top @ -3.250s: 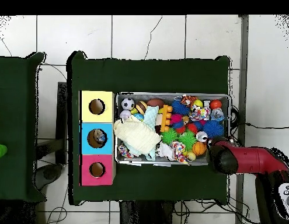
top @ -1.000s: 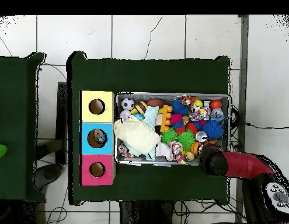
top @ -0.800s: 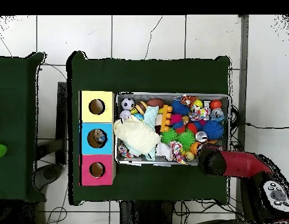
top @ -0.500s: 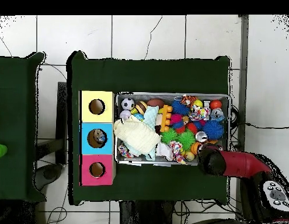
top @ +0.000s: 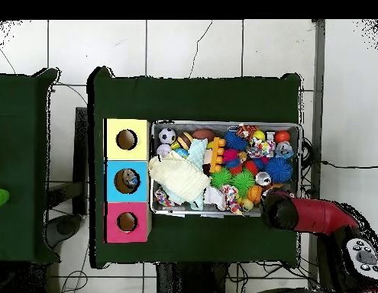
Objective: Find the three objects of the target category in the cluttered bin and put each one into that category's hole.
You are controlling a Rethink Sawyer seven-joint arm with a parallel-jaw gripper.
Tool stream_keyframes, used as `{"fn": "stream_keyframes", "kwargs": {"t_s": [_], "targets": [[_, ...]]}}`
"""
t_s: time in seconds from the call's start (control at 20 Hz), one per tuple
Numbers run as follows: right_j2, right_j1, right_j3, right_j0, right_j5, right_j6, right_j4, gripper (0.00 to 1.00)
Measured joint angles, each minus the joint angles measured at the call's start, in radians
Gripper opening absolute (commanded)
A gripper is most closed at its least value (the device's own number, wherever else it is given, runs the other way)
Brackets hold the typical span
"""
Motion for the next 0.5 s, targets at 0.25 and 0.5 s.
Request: {"fn": "stream_keyframes", "kwargs": {"t_s": [0.25, 0.5], "targets": [[-0.006, 0.002, 0.000, -0.011, 0.000, 0.000, 0.000, 1.00], [-0.004, 0.002, 0.000, -0.021, -0.001, 0.000, 0.004, 1.00]]}}
